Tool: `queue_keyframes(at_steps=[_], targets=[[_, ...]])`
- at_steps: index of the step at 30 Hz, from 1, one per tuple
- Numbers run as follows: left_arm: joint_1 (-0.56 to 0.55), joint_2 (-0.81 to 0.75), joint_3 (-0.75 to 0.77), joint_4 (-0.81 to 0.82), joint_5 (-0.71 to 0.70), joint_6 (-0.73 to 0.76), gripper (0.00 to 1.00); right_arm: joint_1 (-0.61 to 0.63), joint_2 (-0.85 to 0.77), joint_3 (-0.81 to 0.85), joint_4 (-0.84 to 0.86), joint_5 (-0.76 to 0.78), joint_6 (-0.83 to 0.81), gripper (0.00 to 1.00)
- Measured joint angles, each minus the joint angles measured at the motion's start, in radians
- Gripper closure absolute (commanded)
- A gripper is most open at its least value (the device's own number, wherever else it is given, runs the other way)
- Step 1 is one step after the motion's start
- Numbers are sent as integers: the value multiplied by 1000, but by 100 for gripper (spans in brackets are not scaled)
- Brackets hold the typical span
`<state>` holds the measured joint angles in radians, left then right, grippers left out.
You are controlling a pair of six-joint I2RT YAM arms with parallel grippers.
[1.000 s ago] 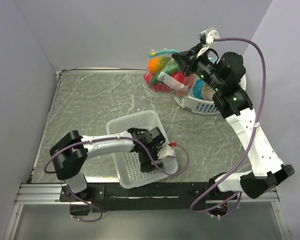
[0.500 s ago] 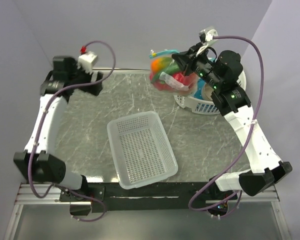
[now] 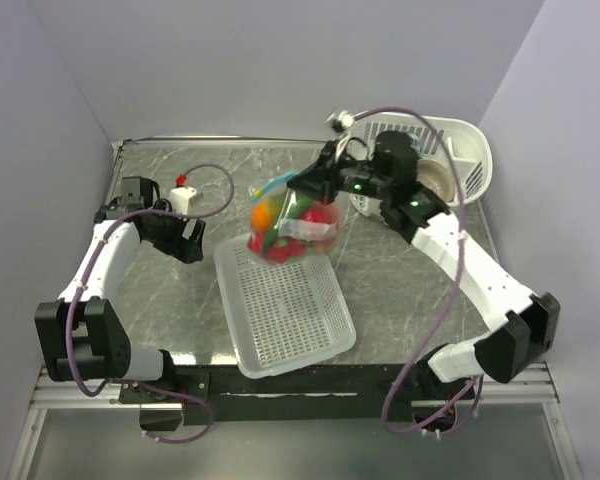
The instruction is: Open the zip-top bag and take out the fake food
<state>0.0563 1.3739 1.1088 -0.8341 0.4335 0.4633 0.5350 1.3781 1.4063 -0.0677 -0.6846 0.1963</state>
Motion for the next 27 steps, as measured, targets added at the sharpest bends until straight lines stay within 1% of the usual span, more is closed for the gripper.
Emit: queue_keyframes(at_steps=[6, 9, 11, 13, 17, 21, 24, 27], targets=[[-5, 27, -104, 51, -1, 14, 6, 29, 188, -71, 34, -3, 56, 100], [-27, 34, -163, 89, -24, 14, 6, 32, 301, -77, 67, 26, 82, 100], [-55, 41, -196, 112, -43, 11, 5, 33, 347, -82, 71, 75, 85, 100], [-93, 52, -213, 130, -56, 2, 5, 31, 362, -93, 76, 130, 87, 100], [-221, 87, -220, 193, -73, -46, 5, 24, 358, -103, 109, 198, 87, 100], [-346, 166, -160, 228, -56, -117, 7, 13, 358, -93, 98, 221, 76, 100], [-400, 209, -114, 256, -46, -172, 6, -3, 342, -84, 63, 238, 56, 100], [-435, 212, -98, 270, -29, -205, 6, -20, 314, -81, 37, 249, 40, 100]])
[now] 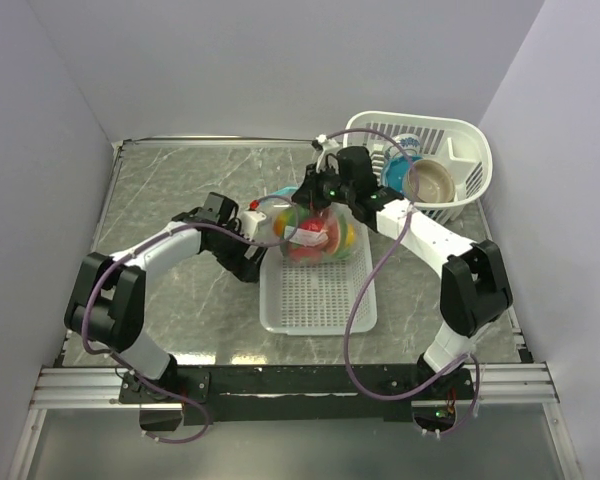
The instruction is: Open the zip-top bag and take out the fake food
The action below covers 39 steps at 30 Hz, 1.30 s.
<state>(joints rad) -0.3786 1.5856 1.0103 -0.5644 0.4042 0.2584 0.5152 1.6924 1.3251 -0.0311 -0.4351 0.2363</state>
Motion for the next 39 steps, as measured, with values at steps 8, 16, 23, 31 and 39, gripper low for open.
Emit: queue_keyframes(at_steps=[8, 16, 23, 31, 39], targets=[[42, -53, 5, -29, -2, 2, 1, -9, -35, 58, -61, -13, -21, 100], [607, -120, 445, -148, 73, 34, 3, 18, -111, 210, -192, -16, -33, 100], [836, -228, 539, -180, 313, -17, 3, 157, -102, 436, -176, -30, -7, 100], [970, -168, 532, -313, 659, -8, 3, 371, 181, 607, -66, -31, 24, 100], [1112, -43, 565, -657, 827, 367, 9, 399, 491, 632, -26, -40, 116, 100]])
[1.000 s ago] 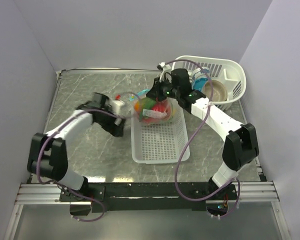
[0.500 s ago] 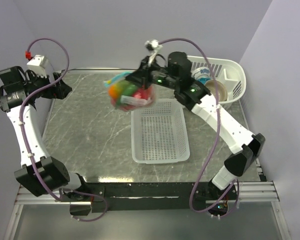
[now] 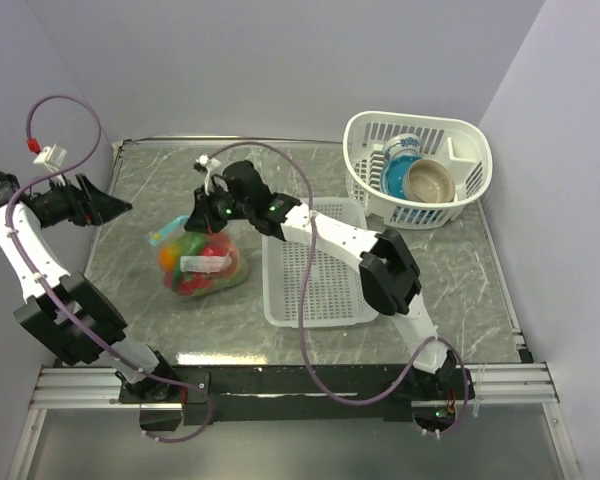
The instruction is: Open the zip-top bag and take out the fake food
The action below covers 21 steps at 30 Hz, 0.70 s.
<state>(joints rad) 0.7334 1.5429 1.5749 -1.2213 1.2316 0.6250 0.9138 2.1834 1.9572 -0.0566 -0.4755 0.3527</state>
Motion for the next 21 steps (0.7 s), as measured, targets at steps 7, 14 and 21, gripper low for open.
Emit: queue_keyframes(at_steps=[7, 14, 21], targets=[[2, -9, -208, -76, 36, 257, 3, -90, -23, -180, 207, -65, 121, 100], [-42, -142, -548, -112, 172, 616, 3, -156, -51, -249, 291, -121, 182, 100], [-171, -123, -585, -130, 211, 887, 3, -146, -61, -260, 326, -203, 209, 100]])
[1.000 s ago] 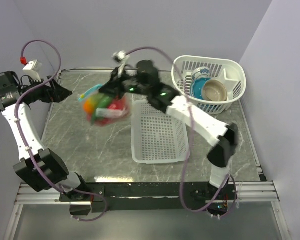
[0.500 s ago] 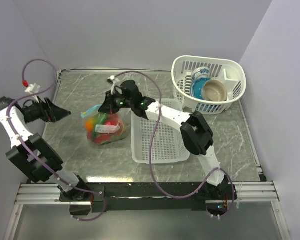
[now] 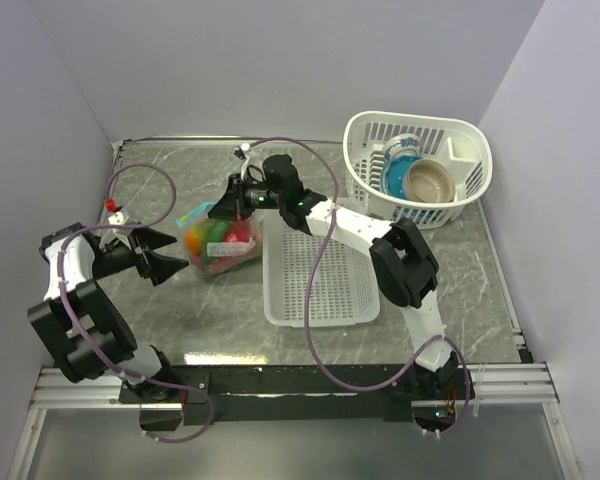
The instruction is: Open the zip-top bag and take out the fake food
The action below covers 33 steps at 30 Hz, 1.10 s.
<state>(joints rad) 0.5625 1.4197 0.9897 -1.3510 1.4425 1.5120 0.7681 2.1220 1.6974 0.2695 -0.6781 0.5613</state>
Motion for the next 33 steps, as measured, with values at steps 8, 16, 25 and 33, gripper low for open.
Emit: queue_keyframes(at_steps=[8, 16, 25, 33], targets=[[-24, 150, 119, 4, 3, 151, 3, 2, -37, -34, 11, -45, 6, 100], [-100, 163, 192, 8, 8, 191, 3, 5, -48, -34, 3, -68, 6, 100], [-194, 138, 200, 7, 9, 208, 3, 9, -48, -33, -3, -69, 6, 100], [-193, 137, 229, 4, 9, 203, 74, 19, -48, -33, -11, -68, 3, 100]])
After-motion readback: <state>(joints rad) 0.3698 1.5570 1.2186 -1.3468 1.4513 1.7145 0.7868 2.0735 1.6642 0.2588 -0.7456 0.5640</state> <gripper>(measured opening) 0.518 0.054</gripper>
